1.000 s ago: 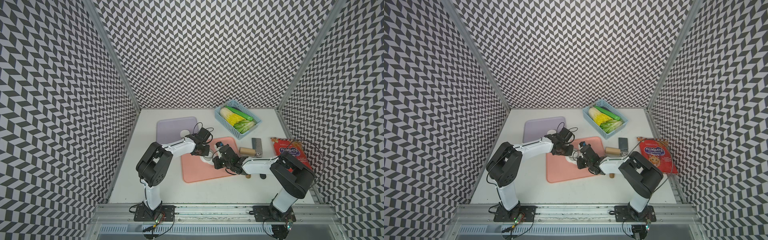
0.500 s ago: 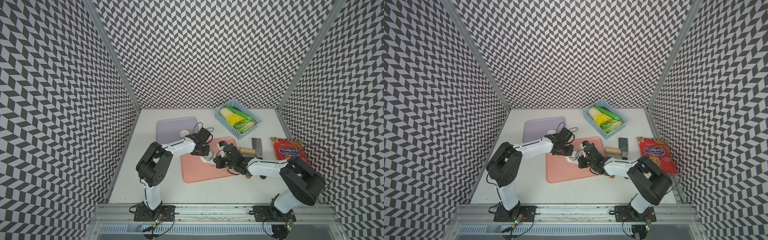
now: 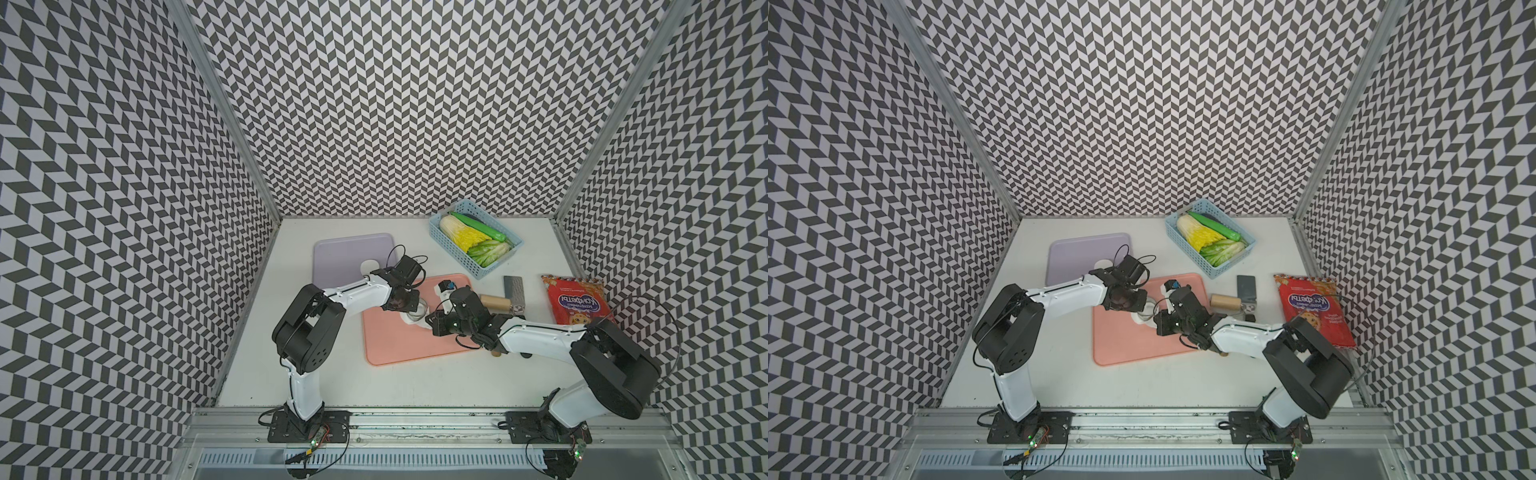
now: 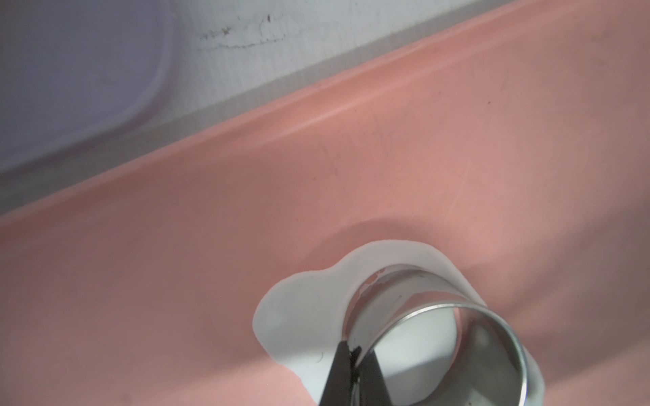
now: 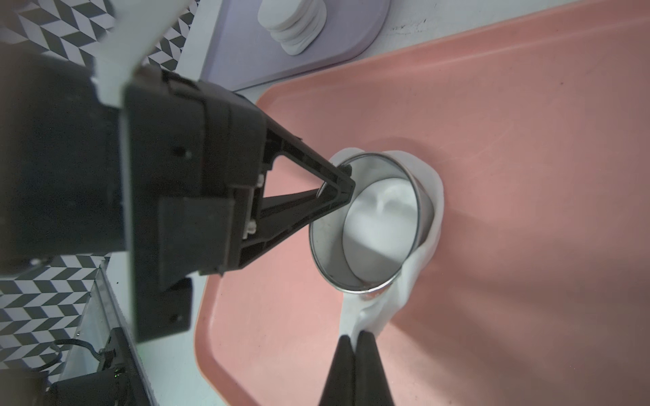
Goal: Roll out the dumpling wrappers from the dough
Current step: Remove the dumpling wrapper from the work surface.
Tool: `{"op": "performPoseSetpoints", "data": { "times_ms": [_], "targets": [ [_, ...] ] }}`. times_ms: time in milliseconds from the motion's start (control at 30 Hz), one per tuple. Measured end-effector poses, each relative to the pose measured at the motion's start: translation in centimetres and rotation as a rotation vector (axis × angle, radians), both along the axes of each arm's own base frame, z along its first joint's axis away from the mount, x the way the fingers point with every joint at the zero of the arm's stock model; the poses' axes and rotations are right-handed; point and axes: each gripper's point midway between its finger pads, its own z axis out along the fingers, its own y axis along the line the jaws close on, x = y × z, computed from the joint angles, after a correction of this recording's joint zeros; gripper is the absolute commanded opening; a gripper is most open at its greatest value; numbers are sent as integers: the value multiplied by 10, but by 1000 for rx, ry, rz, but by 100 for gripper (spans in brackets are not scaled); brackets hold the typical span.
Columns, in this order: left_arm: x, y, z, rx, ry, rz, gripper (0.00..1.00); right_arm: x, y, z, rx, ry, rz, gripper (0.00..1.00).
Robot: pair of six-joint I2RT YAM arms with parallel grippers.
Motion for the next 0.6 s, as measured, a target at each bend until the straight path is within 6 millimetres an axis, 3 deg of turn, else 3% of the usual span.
{"op": "performPoseSetpoints", "data": {
  "times_ms": [600],
  "targets": [
    [0, 0, 0, 1, -1, -2, 0, 8, 1, 20, 52, -17, -23, 0]
  ]
}}
